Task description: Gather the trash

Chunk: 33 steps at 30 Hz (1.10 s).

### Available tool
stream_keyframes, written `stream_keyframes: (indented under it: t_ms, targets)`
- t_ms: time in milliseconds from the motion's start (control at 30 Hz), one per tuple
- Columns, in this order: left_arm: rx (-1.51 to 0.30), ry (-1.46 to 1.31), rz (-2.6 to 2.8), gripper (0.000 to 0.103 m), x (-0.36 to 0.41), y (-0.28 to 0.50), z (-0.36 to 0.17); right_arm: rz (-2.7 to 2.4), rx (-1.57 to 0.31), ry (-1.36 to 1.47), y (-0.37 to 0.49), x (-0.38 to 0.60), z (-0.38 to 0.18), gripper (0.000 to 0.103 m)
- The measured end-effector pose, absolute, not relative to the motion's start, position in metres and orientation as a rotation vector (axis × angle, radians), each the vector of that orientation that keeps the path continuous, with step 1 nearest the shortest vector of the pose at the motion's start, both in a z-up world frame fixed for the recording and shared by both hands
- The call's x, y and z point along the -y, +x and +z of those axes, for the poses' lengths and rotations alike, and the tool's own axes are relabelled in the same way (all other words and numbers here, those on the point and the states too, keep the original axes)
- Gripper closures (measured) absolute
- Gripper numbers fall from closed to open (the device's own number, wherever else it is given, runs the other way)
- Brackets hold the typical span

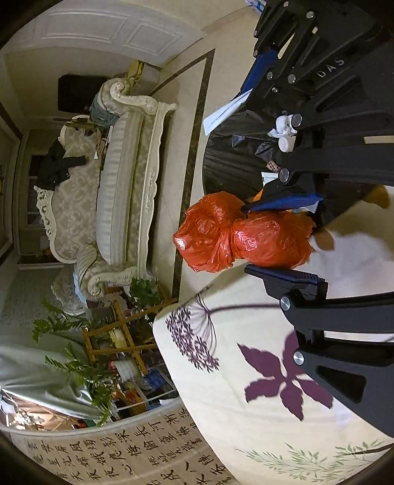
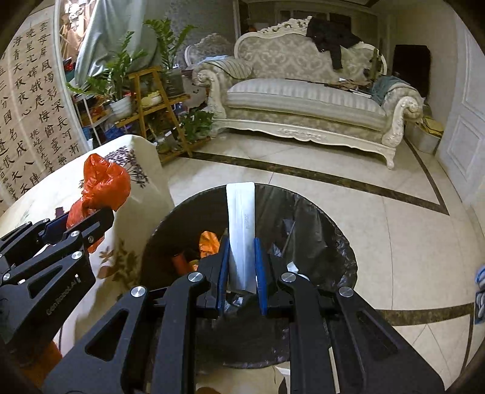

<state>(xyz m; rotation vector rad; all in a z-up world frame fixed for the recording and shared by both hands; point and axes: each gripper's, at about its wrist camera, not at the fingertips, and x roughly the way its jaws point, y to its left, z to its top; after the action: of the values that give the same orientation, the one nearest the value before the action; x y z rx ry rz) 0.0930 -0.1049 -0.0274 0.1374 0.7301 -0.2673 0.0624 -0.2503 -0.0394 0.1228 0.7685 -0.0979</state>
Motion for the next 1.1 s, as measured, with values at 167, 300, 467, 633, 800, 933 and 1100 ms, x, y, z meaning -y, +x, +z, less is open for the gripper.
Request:
stream_keyframes:
  t_ms: [167, 300, 467, 633, 800, 933, 1100]
  targets:
    - [-0.745, 0.167, -0.264, 0.065, 0.116, 0.098, -0.034, -0.105, -0.774, 0.133, 0.068, 0.256, -0.044, 0.082]
    - [-0.754, 0.172, -0.254, 0.058, 0.117, 0.098, -0.035, -0.131, -0.762, 0.137, 0.067, 0.257, -0.043, 0.062]
    - [-0.733, 0.168, -0.241, 0.043, 0.114, 0.093, -0.033, -0.161, -0.748, 0.155, 0.06, 0.266, -0.039, 0.054]
    - [-0.714, 0.165, -0.236, 0.034, 0.113, 0.087, -0.028, -0.185, -0.728, 0.155, 0.05, 0.27, -0.034, 0.045]
    - [-0.712, 0.144, -0.228, 0.03, 0.104, 0.075, -0.023, -0.188, -0.718, 0.164, 0.041, 0.269, -0.028, 0.042]
    - [-0.711, 0.114, -0.225, 0.028, 0.092, 0.064, -0.015, -0.183, -0.703, 0.155, 0.027, 0.265, -0.023, 0.037]
    - [-0.702, 0.108, -0.189, 0.024, 0.078, 0.047, -0.008, -0.175, -0.686, 0.144, 0.01, 0.254, -0.015, 0.029]
